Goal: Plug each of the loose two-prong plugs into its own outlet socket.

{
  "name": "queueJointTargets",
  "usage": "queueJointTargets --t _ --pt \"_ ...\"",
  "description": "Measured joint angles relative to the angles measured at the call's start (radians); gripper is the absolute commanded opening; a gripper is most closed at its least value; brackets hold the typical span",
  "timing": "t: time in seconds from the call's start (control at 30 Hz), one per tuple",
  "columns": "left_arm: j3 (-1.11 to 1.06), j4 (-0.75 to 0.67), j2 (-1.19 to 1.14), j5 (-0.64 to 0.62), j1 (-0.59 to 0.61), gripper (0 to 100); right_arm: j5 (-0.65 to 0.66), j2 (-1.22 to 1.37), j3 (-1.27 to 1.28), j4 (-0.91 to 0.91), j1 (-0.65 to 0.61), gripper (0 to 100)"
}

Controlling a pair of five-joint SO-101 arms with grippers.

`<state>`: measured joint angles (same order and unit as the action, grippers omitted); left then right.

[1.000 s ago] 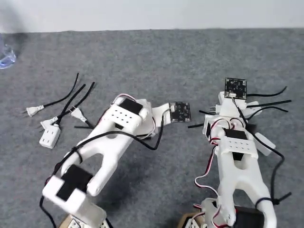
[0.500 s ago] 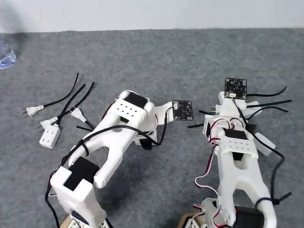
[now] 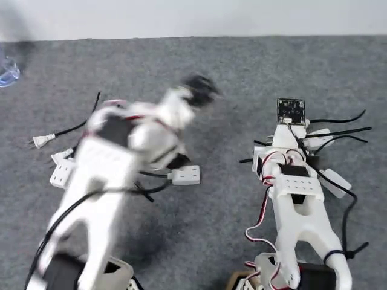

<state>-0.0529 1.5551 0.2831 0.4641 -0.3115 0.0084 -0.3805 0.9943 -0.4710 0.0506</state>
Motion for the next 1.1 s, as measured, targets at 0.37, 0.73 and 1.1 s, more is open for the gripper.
queueJointTargets --t 0.37,0.73,1.1 --pt "-0.488 -0.245 0.267 -0.244 0.565 29 0.14 -0.052 -0.292 -0.46 0.195 49.3" --pt "-0.948 -0.615 0.267 -0.348 0.712 29 0.993 0.132 -0.827 -0.987 0.422 21.7" --pt "-1.053 -0.796 0.267 -0.354 0.724 29 1.539 0.473 -0.841 -0.97 0.368 27.8"
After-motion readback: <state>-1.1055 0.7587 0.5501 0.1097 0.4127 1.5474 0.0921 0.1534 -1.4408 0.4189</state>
